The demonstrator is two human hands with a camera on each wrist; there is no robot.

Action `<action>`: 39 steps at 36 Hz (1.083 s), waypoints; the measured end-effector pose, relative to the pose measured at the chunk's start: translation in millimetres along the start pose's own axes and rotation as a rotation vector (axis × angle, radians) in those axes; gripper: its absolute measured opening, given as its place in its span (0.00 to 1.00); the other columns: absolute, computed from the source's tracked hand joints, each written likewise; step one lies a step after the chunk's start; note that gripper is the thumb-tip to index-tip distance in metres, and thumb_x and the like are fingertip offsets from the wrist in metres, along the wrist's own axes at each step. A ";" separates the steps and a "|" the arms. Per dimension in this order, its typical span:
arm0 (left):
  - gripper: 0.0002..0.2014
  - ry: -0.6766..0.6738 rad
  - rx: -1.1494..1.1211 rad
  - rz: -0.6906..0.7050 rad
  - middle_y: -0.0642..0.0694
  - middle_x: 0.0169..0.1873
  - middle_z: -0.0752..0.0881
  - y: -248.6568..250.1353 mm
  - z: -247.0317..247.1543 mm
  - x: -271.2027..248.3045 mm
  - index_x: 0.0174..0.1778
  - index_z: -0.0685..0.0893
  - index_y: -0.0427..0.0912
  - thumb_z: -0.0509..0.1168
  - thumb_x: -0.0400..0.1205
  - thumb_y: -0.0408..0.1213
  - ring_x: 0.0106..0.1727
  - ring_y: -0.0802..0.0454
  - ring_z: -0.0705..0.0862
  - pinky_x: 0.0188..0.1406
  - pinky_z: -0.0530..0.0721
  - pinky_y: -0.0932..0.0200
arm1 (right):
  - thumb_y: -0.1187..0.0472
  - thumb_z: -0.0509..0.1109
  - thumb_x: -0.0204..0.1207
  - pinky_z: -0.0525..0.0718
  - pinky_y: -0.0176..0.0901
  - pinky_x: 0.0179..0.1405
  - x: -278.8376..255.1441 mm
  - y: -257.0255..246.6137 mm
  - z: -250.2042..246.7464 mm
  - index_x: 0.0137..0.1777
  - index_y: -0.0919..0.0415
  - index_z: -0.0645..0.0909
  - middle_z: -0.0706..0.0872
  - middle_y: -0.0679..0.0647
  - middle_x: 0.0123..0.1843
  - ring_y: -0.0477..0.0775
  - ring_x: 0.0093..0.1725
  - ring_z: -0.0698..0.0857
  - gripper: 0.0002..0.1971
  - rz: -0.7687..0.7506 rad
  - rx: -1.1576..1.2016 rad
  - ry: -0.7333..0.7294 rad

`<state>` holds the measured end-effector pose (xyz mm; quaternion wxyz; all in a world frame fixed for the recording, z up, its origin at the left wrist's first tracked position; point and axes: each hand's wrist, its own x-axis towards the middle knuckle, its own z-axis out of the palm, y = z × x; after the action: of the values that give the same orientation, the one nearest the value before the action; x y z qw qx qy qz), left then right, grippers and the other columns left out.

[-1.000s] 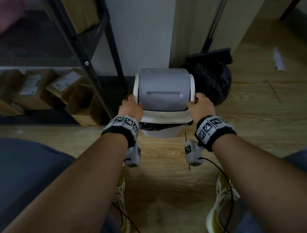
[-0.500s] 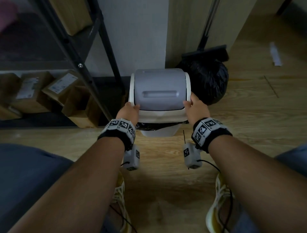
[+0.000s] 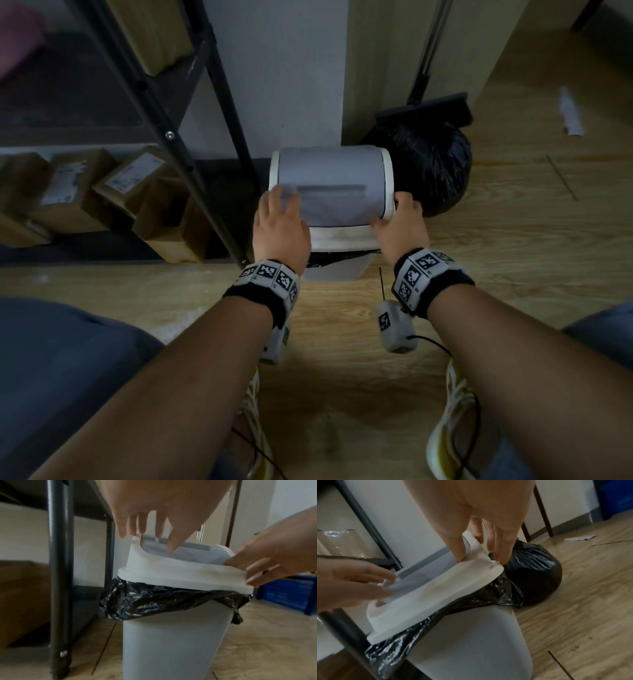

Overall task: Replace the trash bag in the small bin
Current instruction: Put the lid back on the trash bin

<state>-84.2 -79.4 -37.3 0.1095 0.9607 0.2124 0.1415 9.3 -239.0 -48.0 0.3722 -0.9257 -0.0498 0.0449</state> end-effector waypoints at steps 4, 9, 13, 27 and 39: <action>0.19 0.010 0.021 0.027 0.44 0.79 0.64 -0.6 0.0 -2.7 0.74 0.75 0.46 0.58 0.85 0.39 0.82 0.43 0.60 0.81 0.65 0.43 | 0.59 0.69 0.77 0.81 0.51 0.56 -0.9 -3.0 0.2 0.74 0.60 0.66 0.72 0.62 0.69 0.66 0.61 0.81 0.27 0.044 0.030 0.014; 0.16 0.023 0.006 -0.009 0.46 0.78 0.64 -7.8 1.4 -0.4 0.69 0.79 0.47 0.58 0.85 0.39 0.80 0.44 0.63 0.73 0.75 0.44 | 0.51 0.67 0.78 0.80 0.53 0.58 2.4 -1.4 3.7 0.74 0.60 0.65 0.75 0.63 0.69 0.67 0.62 0.81 0.28 0.205 0.110 -0.087; 0.15 0.003 0.009 -0.065 0.46 0.78 0.63 -11.7 -0.3 3.2 0.68 0.81 0.50 0.57 0.86 0.42 0.78 0.44 0.64 0.67 0.79 0.44 | 0.47 0.67 0.78 0.77 0.45 0.49 9.3 0.6 7.3 0.71 0.61 0.70 0.82 0.62 0.64 0.64 0.60 0.83 0.27 0.262 0.161 -0.139; 0.19 -0.189 -0.212 -0.283 0.45 0.83 0.55 -34.3 4.2 16.7 0.77 0.71 0.49 0.51 0.89 0.42 0.69 0.43 0.80 0.68 0.78 0.51 | 0.45 0.67 0.76 0.85 0.50 0.54 30.7 -17.6 18.8 0.69 0.60 0.76 0.86 0.56 0.58 0.60 0.56 0.86 0.26 0.183 0.162 -0.120; 0.19 -0.064 -0.369 -0.344 0.45 0.80 0.66 -63.1 19.4 73.1 0.75 0.75 0.48 0.57 0.87 0.40 0.71 0.44 0.78 0.69 0.76 0.54 | 0.42 0.68 0.75 0.85 0.56 0.60 70.3 -41.1 41.7 0.67 0.59 0.79 0.87 0.56 0.59 0.59 0.57 0.86 0.26 0.111 0.210 -0.140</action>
<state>-38.3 5.7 -56.0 0.3119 0.8783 0.3397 0.1266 71.6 -172.1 -52.7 0.4595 -0.8777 -0.0193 0.1347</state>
